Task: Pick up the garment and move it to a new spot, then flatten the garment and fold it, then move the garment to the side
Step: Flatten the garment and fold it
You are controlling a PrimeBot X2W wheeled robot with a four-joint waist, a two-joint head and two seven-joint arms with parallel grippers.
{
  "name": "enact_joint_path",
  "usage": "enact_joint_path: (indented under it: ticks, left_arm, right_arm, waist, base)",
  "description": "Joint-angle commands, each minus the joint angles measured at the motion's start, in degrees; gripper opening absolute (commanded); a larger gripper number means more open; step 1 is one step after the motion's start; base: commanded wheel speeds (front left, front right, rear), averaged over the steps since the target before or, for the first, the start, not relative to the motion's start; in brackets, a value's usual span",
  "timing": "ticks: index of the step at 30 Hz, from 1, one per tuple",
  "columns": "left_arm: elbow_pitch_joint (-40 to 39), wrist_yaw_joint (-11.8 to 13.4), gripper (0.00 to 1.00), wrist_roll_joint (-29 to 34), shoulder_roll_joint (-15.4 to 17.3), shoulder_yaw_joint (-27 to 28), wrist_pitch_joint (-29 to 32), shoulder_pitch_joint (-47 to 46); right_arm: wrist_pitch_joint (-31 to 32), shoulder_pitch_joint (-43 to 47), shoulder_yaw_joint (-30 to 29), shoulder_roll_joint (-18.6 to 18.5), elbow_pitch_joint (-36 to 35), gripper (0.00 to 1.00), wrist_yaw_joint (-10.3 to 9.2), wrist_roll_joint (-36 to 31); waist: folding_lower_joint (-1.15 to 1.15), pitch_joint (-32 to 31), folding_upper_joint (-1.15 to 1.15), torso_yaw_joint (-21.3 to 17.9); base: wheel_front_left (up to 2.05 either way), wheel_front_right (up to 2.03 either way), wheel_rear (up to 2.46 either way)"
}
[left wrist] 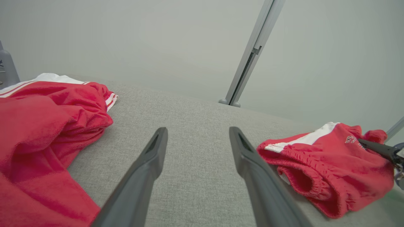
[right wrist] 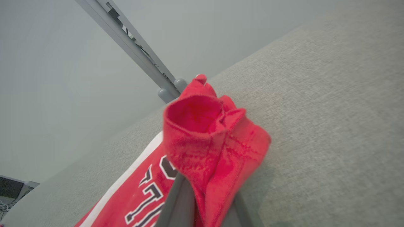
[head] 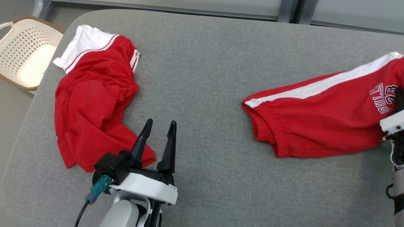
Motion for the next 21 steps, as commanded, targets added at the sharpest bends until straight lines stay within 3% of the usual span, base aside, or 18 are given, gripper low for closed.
enact_joint_path:
  ticks: [1, 13, 17, 21]
  left_arm:
    - [0.2, -0.4, 1.0, 0.5, 0.2, 0.4, 0.0, 0.6]
    - [1.2, -0.8, 1.0, 1.4, 0.2, 2.7, 0.0, 3.4]
    - [1.5, -1.0, 1.0, 1.6, 0.2, 2.8, 0.0, 4.0]
    - [2.1, -1.4, 1.0, 2.1, 0.2, 2.7, 0.0, 4.3]
  right_arm:
    - [-2.1, 1.6, -0.8, -0.8, 0.3, 0.0, 0.0, 0.6]
    - [-10.3, 9.7, -10.2, 1.1, 5.0, 0.0, 0.0, -3.0]
    - [-11.5, 10.2, -10.2, 1.9, 4.7, 0.0, 0.0, -4.9]
    - [-13.6, 9.6, -6.4, 4.2, 1.9, 0.0, 0.0, -4.2]
  waist:
    - [0.0, -1.7, 0.0, -1.7]
    - [0.0, -8.1, 0.0, -7.9]
    - [0.0, -9.0, 0.0, -8.9]
    - [0.0, -10.1, 0.0, -10.0]
  base:
    - [0.0, 0.0, 0.0]
    - [0.0, 0.0, 0.0]
    - [0.0, 0.0, 0.0]
    - [0.0, 0.0, 0.0]
